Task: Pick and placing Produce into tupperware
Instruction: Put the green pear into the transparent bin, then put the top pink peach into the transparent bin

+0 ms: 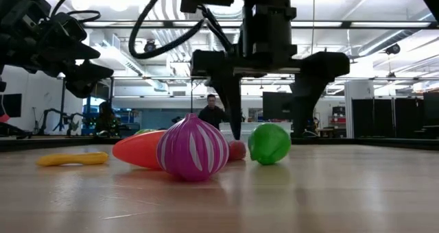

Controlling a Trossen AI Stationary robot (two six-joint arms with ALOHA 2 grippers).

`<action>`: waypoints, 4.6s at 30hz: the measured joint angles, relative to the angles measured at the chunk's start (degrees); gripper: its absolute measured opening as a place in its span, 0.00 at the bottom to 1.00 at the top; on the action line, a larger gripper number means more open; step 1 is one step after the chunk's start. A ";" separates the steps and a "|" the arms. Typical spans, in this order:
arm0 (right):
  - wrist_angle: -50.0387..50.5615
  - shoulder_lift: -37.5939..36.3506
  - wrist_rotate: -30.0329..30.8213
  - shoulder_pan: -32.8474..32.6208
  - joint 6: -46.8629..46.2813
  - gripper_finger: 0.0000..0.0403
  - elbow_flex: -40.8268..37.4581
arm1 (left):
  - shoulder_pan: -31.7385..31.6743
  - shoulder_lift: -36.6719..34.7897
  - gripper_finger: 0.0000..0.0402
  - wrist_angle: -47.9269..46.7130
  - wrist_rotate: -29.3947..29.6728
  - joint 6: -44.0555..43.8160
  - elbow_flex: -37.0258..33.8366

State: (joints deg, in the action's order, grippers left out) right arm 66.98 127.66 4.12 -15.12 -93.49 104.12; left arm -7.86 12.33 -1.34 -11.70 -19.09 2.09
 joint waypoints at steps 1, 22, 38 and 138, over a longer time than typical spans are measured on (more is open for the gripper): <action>0.04 0.37 -0.02 -0.01 0.00 0.90 0.00 | 0.00 0.00 0.52 0.00 0.00 0.00 0.00; -0.32 3.24 1.13 -0.01 0.33 0.72 -0.22 | 0.00 0.00 0.52 0.01 0.00 0.00 0.00; -0.97 3.14 2.53 0.53 3.93 0.62 -0.26 | 0.02 -0.01 0.52 0.02 0.00 0.00 0.00; -11.88 -10.36 2.26 15.10 62.03 0.75 -2.03 | 0.02 0.00 0.52 0.02 0.00 0.00 -0.02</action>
State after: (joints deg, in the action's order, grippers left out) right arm 55.09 117.30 6.38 -0.02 -31.46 102.08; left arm -7.84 12.34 -1.32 -11.70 -19.09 2.07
